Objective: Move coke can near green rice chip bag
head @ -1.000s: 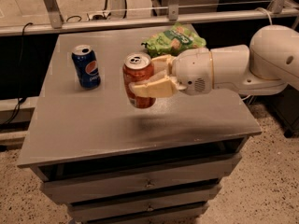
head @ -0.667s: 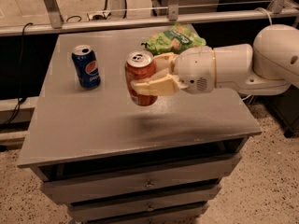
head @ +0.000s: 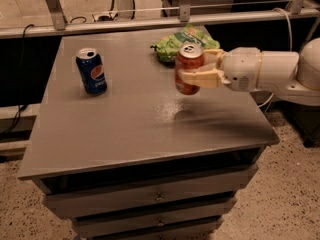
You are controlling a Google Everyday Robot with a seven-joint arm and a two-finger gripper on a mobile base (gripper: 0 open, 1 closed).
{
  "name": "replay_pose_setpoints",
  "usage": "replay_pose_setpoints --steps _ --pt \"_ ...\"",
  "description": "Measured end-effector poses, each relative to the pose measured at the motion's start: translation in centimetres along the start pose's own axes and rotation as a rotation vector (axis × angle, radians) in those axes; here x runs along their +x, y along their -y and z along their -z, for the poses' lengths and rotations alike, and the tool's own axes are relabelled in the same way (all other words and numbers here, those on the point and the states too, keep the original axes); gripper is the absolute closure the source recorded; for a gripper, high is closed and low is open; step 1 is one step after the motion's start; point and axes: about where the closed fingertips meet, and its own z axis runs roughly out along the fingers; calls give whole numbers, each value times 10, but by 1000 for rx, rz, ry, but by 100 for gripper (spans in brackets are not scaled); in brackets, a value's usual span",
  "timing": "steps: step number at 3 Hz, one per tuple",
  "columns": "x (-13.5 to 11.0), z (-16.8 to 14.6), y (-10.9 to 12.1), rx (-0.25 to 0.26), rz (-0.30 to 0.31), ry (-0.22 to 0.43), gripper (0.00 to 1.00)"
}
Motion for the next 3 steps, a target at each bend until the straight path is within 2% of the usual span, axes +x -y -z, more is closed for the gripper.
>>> replay_pose_setpoints --steps 1,2,3 --pt "27 16 61 108 -23 6 100" --pt "43 18 112 178 -38 1 100" --pt "56 12 147 211 -48 -36 100"
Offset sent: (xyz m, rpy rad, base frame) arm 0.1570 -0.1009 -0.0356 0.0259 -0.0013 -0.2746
